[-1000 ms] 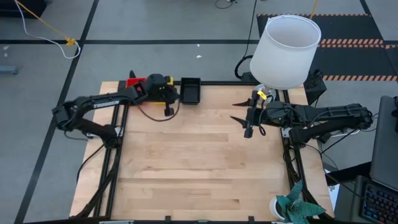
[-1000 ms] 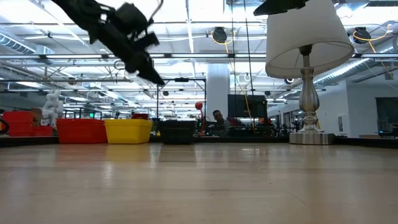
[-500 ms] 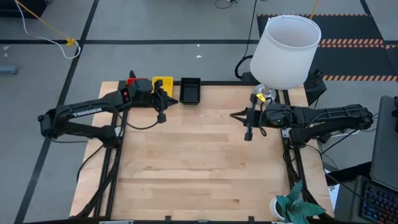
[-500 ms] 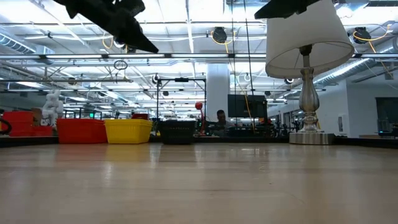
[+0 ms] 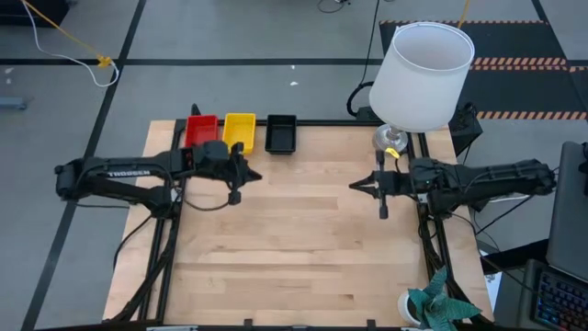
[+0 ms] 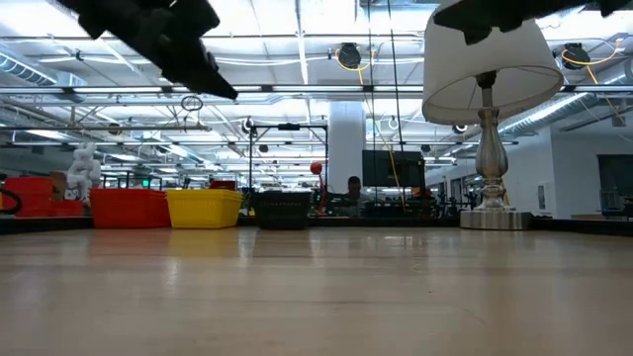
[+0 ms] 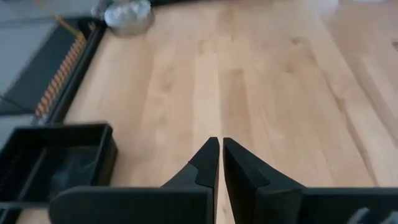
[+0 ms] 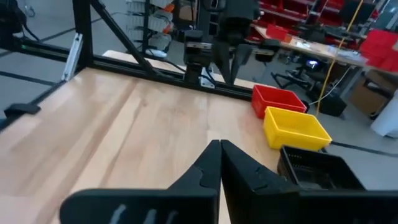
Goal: Stack baskets by color
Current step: Return to Home Position
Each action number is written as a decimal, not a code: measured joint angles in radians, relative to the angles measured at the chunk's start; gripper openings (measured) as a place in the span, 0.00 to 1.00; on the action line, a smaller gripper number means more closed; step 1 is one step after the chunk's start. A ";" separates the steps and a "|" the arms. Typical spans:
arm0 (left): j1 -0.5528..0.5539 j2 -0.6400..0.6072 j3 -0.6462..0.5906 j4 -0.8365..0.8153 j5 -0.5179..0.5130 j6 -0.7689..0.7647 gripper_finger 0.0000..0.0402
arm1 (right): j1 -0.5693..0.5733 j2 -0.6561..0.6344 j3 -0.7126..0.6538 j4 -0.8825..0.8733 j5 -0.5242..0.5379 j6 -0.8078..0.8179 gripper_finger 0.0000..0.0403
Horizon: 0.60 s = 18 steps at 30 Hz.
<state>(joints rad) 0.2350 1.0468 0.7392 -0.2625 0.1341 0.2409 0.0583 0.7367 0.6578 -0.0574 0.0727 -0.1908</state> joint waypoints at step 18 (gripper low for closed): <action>-0.005 -0.282 -0.438 0.481 -0.002 -0.089 0.06 | 0.000 -0.138 -0.352 0.291 -0.001 -0.130 0.00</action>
<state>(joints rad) 0.2303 0.7650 0.3009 0.2181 0.1325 0.1515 0.0586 0.5983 0.3056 0.2332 0.0716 -0.3204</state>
